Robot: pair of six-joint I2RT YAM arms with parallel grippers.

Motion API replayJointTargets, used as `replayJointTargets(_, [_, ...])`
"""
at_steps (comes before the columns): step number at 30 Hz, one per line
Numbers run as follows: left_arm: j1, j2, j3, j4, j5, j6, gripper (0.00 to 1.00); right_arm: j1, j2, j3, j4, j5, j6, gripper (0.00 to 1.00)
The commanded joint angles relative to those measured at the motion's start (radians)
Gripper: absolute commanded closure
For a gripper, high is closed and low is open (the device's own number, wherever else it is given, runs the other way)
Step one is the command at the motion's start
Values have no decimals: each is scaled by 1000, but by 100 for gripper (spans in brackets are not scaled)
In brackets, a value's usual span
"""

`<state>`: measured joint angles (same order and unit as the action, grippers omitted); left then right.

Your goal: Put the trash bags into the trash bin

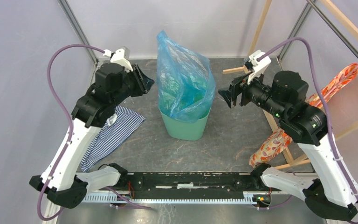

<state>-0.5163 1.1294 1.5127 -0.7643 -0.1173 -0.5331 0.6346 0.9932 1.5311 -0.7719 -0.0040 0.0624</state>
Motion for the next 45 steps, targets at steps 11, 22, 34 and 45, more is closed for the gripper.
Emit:
replayJointTargets(11, [2,-136,-126,-3,317,21,65,85,307,292,211,-337,143,19])
replayJointTargets(22, [-43,-45,-222,191,359,-26,66,141,399,232,241,-226,168,25])
replayJointTargets(34, [-106,137,-194,174,46,5,70,140,362,54,288,-186,138,87])
replayJointTargets(45, [-108,59,-139,105,26,-4,60,152,359,40,309,-198,140,92])
